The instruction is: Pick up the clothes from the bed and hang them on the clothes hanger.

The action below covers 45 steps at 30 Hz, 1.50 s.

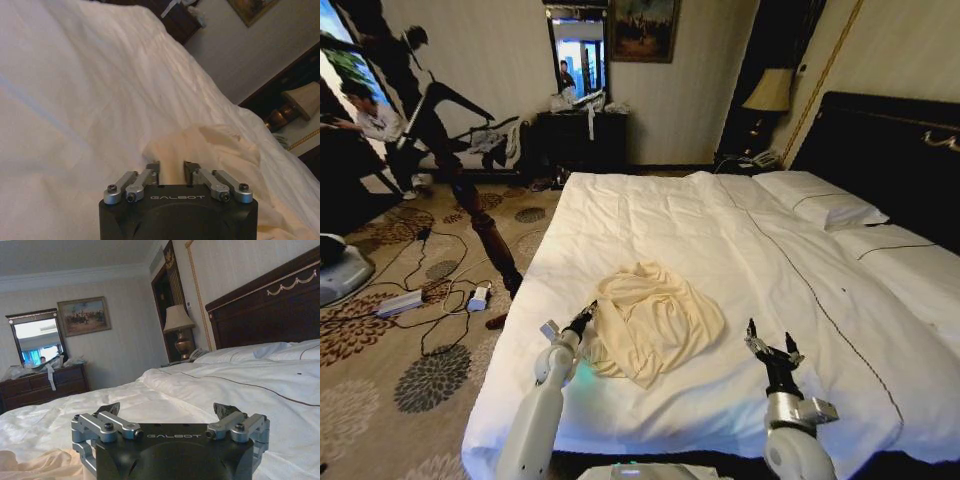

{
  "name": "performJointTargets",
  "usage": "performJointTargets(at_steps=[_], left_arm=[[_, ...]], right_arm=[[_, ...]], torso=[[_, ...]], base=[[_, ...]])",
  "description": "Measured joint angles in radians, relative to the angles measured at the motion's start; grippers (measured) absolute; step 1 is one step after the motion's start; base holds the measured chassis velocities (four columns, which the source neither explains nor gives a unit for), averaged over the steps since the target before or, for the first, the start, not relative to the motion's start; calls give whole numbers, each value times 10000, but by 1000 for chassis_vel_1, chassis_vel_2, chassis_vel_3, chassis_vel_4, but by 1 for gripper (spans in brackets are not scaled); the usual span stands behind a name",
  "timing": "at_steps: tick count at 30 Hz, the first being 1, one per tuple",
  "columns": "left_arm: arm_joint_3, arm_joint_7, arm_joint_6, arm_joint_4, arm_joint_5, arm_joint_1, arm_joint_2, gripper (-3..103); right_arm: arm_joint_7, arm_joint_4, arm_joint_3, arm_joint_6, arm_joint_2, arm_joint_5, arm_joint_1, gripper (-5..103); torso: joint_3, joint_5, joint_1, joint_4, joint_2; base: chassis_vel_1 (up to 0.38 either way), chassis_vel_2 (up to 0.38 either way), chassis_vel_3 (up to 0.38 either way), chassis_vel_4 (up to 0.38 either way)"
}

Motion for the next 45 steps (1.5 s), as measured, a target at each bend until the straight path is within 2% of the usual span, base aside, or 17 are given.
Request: performJointTargets(at_steps=[1,4,6,8,16,18,20,22,27,28,29,31,38,40,41,43,45], left_arm=[[0,0,0,0,0,0,0,28],[-38,-9,-8,-650,0,432,190,12],[-62,-8,-8,-802,1,536,240,12],[-153,1,-14,-1211,0,838,377,3],[-343,-29,100,-1613,115,1212,609,0],[-349,-55,173,-1511,392,1354,614,-2],[-349,-55,176,-1469,474,1388,596,3],[-354,-68,177,-1288,502,1365,492,14],[-400,-132,135,-842,154,1041,271,24],[-380,-97,85,-630,63,884,174,36],[-340,-33,43,-468,48,763,111,41],[-300,3,15,-347,47,673,64,41],[4,127,-151,441,347,18,-313,74],[28,153,-169,490,389,-29,-348,74],[96,206,-203,601,478,-137,-445,82],[116,220,-214,628,511,-161,-472,81],[179,303,-308,708,815,-201,-520,71]], right_arm=[[0,0,0,0,0,0,0,100],[3,45,-6,32,-6,-31,-37,100],[3,46,-14,41,-6,-45,-38,100],[9,47,-76,60,7,-98,-34,100],[18,41,-242,97,41,-189,-16,100],[18,-8,-289,108,60,-210,2,100],[18,-23,-301,116,66,-216,2,100],[19,-86,-321,156,80,-224,-1,100],[19,-181,-324,221,84,-234,-3,100],[20,-222,-321,228,85,-234,11,100],[19,-250,-315,230,85,-233,25,100],[19,-270,-304,232,85,-231,38,100],[24,-431,-242,242,85,-209,64,100],[25,-436,-238,244,86,-209,60,100],[26,-438,-215,253,89,-209,43,100],[27,-439,-200,255,89,-208,36,100],[30,-438,-158,265,88,-204,23,100]], torso=[[0,0,0,0,0],[0,-1,-2,0,0],[0,0,-1,-1,0],[0,0,-1,1,1],[0,0,-1,0,1],[0,-1,-1,1,1],[0,0,-1,1,1],[0,0,-1,1,1],[0,1,-1,-1,0],[0,1,-1,0,1],[0,2,-1,0,1],[0,1,-1,0,1],[0,2,0,0,1],[0,2,0,0,1],[0,2,1,0,1],[0,1,1,0,1],[0,1,1,0,0]], base=[[0,0,0,0],[0,0,0,0],[0,0,0,0],[0,0,0,0],[0,0,0,0],[0,0,0,0],[0,0,0,0],[0,0,0,0],[0,0,0,0],[0,0,0,0],[0,0,0,0],[0,0,0,0],[0,0,0,0],[0,0,0,0],[0,0,0,0],[0,0,0,0],[0,0,0,0]])
